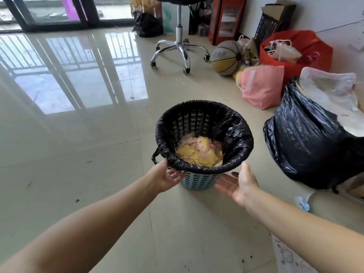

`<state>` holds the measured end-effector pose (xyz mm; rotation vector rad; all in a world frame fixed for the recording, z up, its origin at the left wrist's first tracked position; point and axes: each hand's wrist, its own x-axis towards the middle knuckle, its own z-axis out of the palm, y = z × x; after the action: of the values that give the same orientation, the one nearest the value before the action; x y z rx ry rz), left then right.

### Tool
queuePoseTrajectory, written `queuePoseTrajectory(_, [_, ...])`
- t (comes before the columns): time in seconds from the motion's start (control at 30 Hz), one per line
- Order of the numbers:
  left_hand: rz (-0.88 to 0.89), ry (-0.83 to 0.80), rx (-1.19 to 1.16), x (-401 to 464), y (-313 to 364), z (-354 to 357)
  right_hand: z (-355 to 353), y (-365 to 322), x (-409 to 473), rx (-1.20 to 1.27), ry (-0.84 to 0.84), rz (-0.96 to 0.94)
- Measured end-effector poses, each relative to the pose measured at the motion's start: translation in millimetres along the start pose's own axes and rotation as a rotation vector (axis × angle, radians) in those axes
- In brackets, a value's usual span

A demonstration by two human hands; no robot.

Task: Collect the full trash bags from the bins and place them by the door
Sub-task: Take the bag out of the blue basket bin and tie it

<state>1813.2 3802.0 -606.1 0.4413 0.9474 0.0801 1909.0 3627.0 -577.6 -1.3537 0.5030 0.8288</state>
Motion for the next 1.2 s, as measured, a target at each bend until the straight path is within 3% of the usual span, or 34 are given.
queuePoseTrajectory(0.1, [-0.013,0.004,0.036,0.5,0.2,-0.3,-22.0,-19.2,29.2,0.032,0.1,-0.042])
queuePoseTrajectory(0.3, [0.113,0.171,0.099,-11.3,3.4,3.9,-17.4,-21.4,61.3,-0.092,-0.021,0.069])
queuePoseTrajectory(0.43, [0.332,0.25,0.075,-28.0,0.1,0.1,-3.3,-14.3,67.5,-0.077,-0.044,0.111])
queuePoseTrajectory(0.67, [0.635,0.166,0.219,-52.7,2.2,15.1,-3.5,-27.0,74.7,0.031,-0.006,0.037])
queuePoseTrajectory(0.77, [0.567,0.105,0.14,-52.1,4.3,30.9,-5.7,-25.0,72.5,0.002,0.008,0.014])
queuePoseTrajectory(0.93, [0.25,0.064,0.099,-51.6,-14.3,42.8,-12.7,-28.7,77.2,-0.084,0.079,-0.029])
queuePoseTrajectory(1.2, [0.143,-0.063,0.211,-58.7,-1.3,42.4,-8.6,-29.7,78.0,-0.081,0.048,0.057])
